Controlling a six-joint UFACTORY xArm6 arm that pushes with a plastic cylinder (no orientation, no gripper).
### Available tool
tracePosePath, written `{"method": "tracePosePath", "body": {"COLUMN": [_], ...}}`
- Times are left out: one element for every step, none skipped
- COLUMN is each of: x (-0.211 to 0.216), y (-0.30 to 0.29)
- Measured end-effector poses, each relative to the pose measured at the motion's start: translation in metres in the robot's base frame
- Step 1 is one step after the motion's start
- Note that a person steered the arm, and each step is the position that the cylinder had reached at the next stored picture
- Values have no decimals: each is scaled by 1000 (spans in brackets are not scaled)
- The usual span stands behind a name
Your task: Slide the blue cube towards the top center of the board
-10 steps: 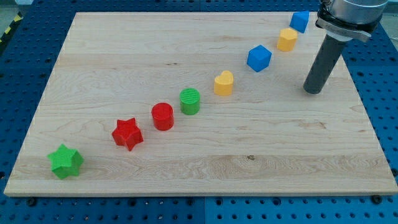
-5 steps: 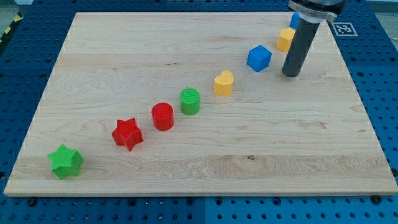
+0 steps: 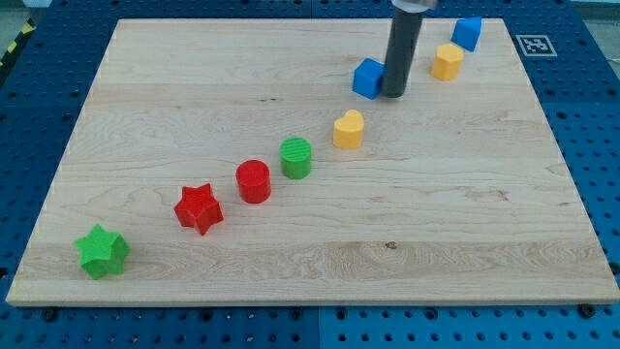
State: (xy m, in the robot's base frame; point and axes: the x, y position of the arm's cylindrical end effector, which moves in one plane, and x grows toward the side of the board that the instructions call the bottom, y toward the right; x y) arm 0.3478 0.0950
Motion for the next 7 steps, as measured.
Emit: {"method": "tracePosePath", "body": {"x": [0,-1,-4,-4,-10,-28,-36], "y": [-21,-23,-38,-58,-67,-67,-67]}}
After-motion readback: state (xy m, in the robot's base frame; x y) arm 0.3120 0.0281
